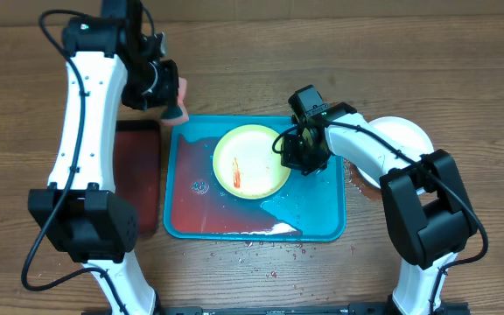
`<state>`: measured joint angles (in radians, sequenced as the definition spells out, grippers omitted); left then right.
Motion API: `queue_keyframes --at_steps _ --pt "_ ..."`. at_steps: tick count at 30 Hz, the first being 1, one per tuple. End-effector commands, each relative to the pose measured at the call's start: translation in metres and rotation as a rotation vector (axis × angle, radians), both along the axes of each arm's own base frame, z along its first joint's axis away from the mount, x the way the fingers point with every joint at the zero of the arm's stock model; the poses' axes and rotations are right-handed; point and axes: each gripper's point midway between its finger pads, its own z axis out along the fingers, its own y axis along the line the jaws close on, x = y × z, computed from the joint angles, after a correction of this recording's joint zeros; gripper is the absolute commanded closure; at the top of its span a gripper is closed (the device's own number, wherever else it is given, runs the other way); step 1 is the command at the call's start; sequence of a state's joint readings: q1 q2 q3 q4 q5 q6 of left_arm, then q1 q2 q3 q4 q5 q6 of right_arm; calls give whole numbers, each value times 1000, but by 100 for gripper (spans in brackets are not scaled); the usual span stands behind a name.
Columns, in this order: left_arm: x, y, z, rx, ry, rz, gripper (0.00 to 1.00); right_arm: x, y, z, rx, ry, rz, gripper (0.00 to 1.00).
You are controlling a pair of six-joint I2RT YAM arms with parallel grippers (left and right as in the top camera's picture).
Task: Clean dirty plates on tray and stack at the side
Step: 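Scrub the yellow plate with the sponge while right gripper holds its rim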
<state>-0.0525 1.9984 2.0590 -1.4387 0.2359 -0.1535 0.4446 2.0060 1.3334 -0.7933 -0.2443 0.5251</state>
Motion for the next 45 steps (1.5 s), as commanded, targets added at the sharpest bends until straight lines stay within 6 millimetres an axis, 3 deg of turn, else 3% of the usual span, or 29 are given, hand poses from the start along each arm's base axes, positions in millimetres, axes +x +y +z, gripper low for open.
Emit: queue_keyframes --at_steps 1,4,8,13,16,19,23,34,45 --pt "-10 -23 -18 -10 40 -69 96 -8 24 -4 8 58 -174 96" --pt "-18 -37 -39 0 74 -107 96 -17 38 -6 -42 29 -178 96" --pt "-25 -36 -62 76 102 -117 96 -21 50 -5 -33 8 -135 95" --pt "-14 -40 -62 58 64 -87 96 4 56 1 14 -114 -31 80" --pt "-10 -40 -62 58 48 -87 96 8 58 0 18 -132 -19 80" --pt "-10 -40 -62 61 48 -87 96 3 62 -15 5 -109 -3 81" --pt "-11 -40 -62 66 52 -89 96 -3 65 -25 6 -72 -22 96" --pt "-19 -30 -75 130 80 -115 96 0 48 -27 -15 -31 -107 96" --pt "-48 -19 -169 198 105 -294 96 0 44 -28 -15 -21 -108 96"
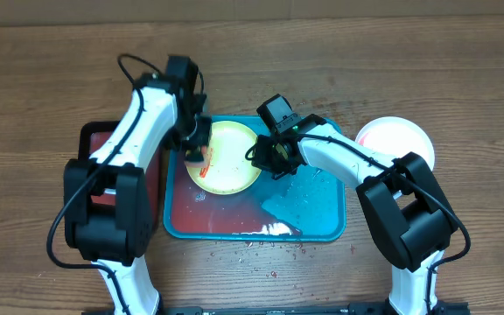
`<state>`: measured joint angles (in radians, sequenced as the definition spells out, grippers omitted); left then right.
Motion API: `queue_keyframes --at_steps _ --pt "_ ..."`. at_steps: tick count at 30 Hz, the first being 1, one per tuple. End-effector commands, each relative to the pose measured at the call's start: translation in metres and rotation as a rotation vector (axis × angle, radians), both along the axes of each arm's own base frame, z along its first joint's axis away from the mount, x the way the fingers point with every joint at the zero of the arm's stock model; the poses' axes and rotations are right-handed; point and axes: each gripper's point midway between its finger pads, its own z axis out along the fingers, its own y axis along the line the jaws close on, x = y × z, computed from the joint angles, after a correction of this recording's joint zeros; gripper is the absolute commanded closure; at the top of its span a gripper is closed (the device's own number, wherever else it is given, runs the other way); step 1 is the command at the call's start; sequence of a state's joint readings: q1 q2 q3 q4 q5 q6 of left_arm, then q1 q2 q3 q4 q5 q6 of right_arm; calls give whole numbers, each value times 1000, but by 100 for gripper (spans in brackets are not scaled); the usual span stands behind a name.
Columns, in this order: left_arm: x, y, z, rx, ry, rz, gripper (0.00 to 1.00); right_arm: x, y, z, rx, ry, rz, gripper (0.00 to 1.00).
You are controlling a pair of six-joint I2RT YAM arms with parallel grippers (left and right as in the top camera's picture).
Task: Clean dirty plates on tray and stack at the side
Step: 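Scrub the yellow plate with the sponge while right gripper holds its rim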
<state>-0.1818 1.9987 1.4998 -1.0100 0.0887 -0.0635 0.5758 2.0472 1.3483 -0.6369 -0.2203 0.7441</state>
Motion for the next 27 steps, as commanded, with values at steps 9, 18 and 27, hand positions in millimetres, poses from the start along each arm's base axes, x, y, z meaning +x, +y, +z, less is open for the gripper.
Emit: queue_keyframes --at_steps 9,18,27 --pt "-52 -42 -56 -178 51 -295 96 -2 -15 -23 -68 34 -28 96" --pt "-59 -88 -45 -336 16 -447 96 -1 -13 -22 -60 25 -14 96" --pt "36 -12 -47 140 -305 60 96 -1 -13 -22 -56 24 -7 96"
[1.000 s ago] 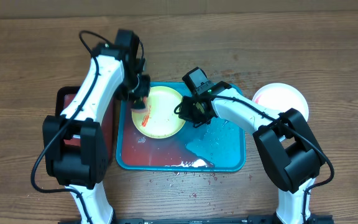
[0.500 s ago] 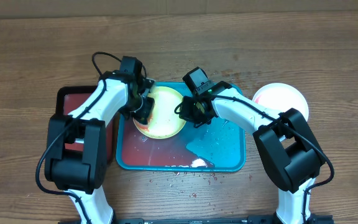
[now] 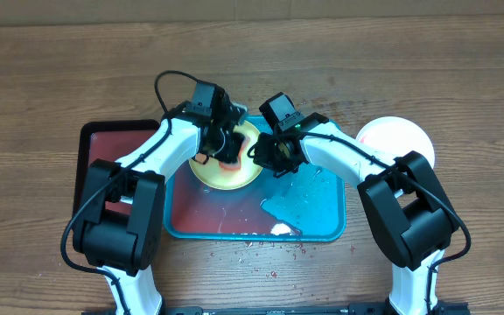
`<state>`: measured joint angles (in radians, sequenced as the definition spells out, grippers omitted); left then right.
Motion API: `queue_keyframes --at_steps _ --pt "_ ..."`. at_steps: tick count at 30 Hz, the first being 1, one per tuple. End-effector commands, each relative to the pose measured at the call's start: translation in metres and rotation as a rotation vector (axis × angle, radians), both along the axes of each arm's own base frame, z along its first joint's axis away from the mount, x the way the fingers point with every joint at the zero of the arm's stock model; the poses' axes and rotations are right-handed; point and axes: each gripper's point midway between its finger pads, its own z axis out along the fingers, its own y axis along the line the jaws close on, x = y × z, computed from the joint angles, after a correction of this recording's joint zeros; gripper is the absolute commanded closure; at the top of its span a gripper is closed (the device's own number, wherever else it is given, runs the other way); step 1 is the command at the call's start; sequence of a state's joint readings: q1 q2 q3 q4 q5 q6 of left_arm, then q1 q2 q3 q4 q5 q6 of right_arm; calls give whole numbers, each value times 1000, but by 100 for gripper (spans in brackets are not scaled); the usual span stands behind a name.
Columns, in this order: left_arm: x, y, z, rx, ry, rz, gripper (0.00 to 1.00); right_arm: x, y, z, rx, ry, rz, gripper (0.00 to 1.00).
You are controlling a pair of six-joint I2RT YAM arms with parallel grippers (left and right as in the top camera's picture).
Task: Clean dirty plates on tray and stack at the side
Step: 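Scrub the yellow plate with the sponge while right gripper holds its rim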
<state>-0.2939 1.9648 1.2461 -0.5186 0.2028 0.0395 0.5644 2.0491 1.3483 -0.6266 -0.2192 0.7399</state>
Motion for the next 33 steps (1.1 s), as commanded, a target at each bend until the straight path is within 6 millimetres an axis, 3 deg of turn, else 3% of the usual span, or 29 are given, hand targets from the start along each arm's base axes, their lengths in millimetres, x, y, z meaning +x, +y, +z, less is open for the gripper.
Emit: queue_keyframes --at_steps 1,3,7,12,15,19,21,24,29,31,33 --pt "23 74 -11 309 -90 408 96 -6 -10 -22 -60 33 3 96" --pt "24 91 -8 385 -122 479 96 -6 -10 -22 -60 33 3 96" --pt "10 105 -9 470 -85 482 96 -6 -10 -22 -60 33 3 96" --pt "-37 102 -21 491 128 380 96 -16 -6 -21 -27 81 17 96" --pt "-72 86 -27 424 295 250 96 -30 -2 -17 38 156 68 96" --pt "-111 26 -20 92 463 -88 96 -42 -5 -15 68 201 129 96" --pt "-121 0 -10 -70 481 -203 96 -42 -6 -15 67 201 138 96" --pt "-117 -17 -4 -177 458 -234 96 -41 -5 -15 70 194 139 96" --pt "-86 -25 -7 -192 356 -159 96 -38 -3 -14 75 183 140 96" --pt "-74 -23 -9 -168 312 -131 96 -38 -3 -14 75 183 140 96" --pt "-57 -6 -18 -59 260 -39 96 -38 -3 -14 76 183 141 96"
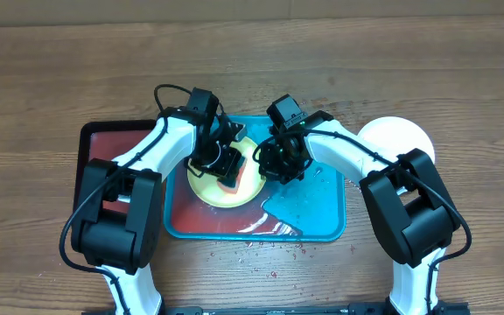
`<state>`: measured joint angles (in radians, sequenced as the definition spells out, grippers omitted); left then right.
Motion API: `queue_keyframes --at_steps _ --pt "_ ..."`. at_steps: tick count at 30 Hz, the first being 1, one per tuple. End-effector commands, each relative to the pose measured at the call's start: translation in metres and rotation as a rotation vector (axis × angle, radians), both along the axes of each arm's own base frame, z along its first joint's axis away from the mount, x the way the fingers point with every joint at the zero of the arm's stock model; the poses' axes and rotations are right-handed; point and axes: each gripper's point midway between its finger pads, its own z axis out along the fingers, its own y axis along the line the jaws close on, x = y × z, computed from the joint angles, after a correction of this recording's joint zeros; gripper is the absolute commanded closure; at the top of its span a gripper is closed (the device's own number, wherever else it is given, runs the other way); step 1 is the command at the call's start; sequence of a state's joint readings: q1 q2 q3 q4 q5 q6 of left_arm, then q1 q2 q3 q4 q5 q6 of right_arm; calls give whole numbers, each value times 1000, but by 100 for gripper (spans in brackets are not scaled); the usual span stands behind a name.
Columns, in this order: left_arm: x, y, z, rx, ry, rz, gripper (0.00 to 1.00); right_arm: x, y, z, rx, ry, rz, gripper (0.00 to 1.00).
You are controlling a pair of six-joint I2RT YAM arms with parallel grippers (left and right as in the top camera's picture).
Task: Clean dirty plates on tray and stack at the side
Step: 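Scrub the yellow plate with the sponge while right gripper holds its rim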
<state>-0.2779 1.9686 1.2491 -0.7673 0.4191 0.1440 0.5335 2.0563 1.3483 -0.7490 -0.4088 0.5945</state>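
Note:
A yellow-green plate [210, 185] lies in the left half of the blue tray [318, 188], partly hidden under both grippers. My left gripper [227, 168] hangs over the plate's middle, shut on an orange sponge [234, 183] that presses on the plate's face. My right gripper [268, 163] is at the plate's right rim and seems shut on it. A white plate [398, 138] sits on the table to the right of the tray.
A dark red tray [103, 144] lies to the left of the blue one. Water and white foam [265, 227] pool along the blue tray's front. Small crumbs [274, 251] dot the table in front of it.
The left gripper and sponge have moved a little toward the front of the plate. The plate and the right gripper have stayed about where they were, with the plate's front edge slightly lower in the tray.
The left gripper held the sponge above the table behind the tray while the right gripper held the plate's right rim mid-tray. Then the plate was further left with the sponge at its left edge. Then the sponge was on its middle, and now nearer its front.

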Motion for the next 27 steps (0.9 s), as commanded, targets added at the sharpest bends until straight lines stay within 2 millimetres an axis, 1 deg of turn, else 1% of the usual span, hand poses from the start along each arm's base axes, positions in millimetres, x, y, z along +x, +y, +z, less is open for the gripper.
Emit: queue_keyframes --at_steps 1,3,5,8,10,13,14,16,19,21,23,26,27 --pt "16 18 -20 159 -31 138 96 -4 -2 -15 -14 32 -4 96" --pt "33 44 -21 319 -103 236 96 -3 -2 -15 -16 29 -3 96" --pt "47 64 -15 435 -165 312 96 -3 -2 -15 -18 25 -3 96" --pt "62 83 -1 538 -226 388 96 -3 -2 -15 -18 24 -1 96" --pt "68 96 9 609 -256 447 96 -3 -2 -16 -20 23 -2 96" --pt "67 123 22 750 -290 559 96 -3 -2 -16 -21 23 -2 96" --pt "66 124 22 759 -289 557 96 -3 -2 -16 -21 23 -2 96" --pt "63 118 19 728 -263 543 96 -3 -2 -16 -21 22 -2 96" --pt "59 94 10 604 -206 465 96 -2 -2 -15 -18 18 -2 96" --pt "59 70 6 485 -181 377 96 -2 -2 -15 -18 18 -2 96" --pt "58 32 6 288 -161 234 96 -2 -2 -15 -19 18 -1 96" --pt "48 -16 17 28 -141 46 96 -2 -2 -15 -19 18 2 96" --pt "43 -28 22 -42 -136 -6 96 -2 -2 -15 -19 18 2 96"
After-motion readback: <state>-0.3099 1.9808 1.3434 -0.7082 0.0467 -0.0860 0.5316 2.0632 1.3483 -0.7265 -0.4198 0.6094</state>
